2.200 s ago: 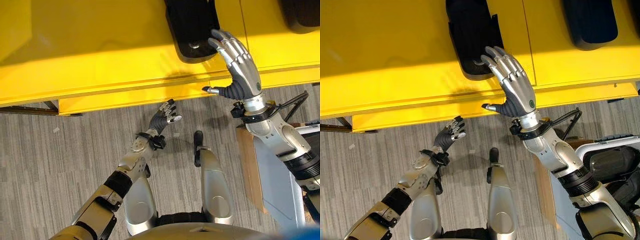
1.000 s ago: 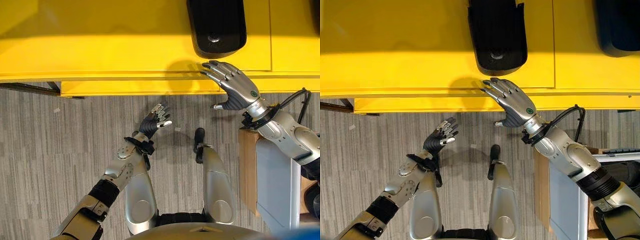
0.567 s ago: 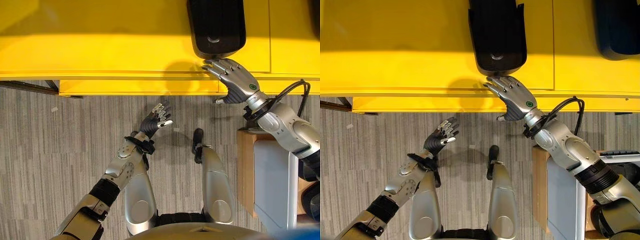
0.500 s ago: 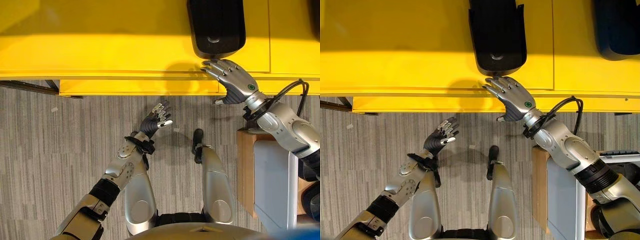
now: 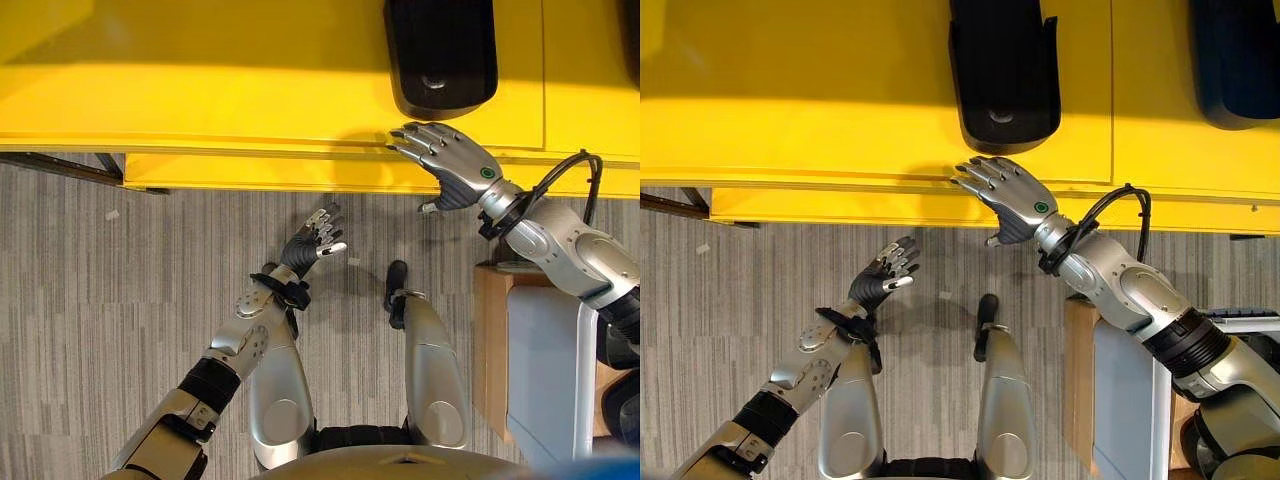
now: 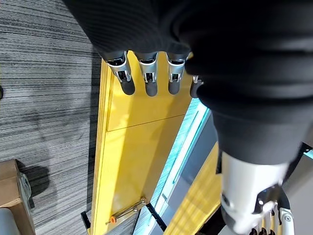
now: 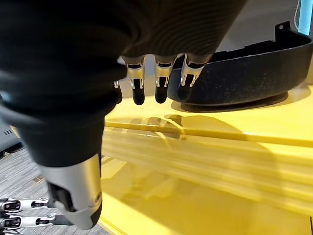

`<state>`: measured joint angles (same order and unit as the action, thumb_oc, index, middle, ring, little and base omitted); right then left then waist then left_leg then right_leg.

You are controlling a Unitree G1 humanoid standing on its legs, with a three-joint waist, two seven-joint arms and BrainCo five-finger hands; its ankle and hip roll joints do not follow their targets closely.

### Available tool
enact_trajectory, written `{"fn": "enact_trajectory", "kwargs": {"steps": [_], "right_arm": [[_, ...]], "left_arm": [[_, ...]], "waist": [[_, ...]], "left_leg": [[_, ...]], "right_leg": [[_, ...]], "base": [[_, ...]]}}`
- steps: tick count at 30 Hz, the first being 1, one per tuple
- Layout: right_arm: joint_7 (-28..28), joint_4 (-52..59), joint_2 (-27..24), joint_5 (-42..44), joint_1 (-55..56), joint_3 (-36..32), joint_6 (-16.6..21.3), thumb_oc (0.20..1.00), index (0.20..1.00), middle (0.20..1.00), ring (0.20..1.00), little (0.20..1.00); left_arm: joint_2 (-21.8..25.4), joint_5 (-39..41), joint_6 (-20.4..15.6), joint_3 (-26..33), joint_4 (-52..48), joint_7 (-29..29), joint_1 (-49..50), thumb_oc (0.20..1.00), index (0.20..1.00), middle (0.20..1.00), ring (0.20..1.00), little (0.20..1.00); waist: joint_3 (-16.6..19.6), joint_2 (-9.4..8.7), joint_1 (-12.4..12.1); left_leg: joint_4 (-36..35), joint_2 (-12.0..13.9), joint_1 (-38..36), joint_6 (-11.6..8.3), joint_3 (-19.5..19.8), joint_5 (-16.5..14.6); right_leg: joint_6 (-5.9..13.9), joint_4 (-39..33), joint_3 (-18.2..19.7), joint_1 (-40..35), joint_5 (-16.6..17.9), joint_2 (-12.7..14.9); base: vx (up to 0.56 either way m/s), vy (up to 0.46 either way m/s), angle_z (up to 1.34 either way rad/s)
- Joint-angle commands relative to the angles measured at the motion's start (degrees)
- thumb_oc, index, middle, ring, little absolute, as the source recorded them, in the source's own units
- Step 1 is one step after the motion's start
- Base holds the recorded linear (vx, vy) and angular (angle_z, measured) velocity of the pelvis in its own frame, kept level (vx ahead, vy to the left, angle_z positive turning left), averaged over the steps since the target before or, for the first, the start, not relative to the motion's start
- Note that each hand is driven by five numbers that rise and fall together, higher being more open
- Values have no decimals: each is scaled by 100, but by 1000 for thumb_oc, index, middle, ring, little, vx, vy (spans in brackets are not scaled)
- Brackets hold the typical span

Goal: Move parts from the plastic box to the shelf.

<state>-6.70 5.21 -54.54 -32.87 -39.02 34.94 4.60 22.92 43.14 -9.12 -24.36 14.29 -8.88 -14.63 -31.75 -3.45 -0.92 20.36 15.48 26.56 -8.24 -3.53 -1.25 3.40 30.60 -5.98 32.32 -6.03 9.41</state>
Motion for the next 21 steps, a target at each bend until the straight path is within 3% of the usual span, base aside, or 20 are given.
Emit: {"fn": "enact_trajectory", "kwargs": {"steps": [1,15,21], "right_arm": [[-147,196,48,-40,-448,-52,-138,1000,1000,1000,1000,1000],[287,-332,411,91,-1298,115,-707,1000,1000,1000,1000,1000],[369,-462,481,157,-1456,225,-693,1000,1000,1000,1000,1000]], "left_arm": [[-131,-172,-65,-27,-495,-207,163,1000,1000,1000,1000,1000],[-314,-279,182,-100,-411,-9,-119,1000,1000,1000,1000,1000],[-373,-290,215,-136,-363,75,-212,1000,1000,1000,1000,1000]], "waist": [[196,-51,-5],[196,-76,-124],[196,-86,-145]], "left_leg": [[48,-312,95,438,-294,105],[109,-320,85,439,-214,93],[108,-321,101,437,-196,104]], "right_leg": [[-162,458,-264,-249,-452,-393],[-186,603,-325,-284,-520,-398],[-186,603,-342,-281,-520,-402]], "base": [[0,0,0],[3,-3,1],[1,-1,1]]}}
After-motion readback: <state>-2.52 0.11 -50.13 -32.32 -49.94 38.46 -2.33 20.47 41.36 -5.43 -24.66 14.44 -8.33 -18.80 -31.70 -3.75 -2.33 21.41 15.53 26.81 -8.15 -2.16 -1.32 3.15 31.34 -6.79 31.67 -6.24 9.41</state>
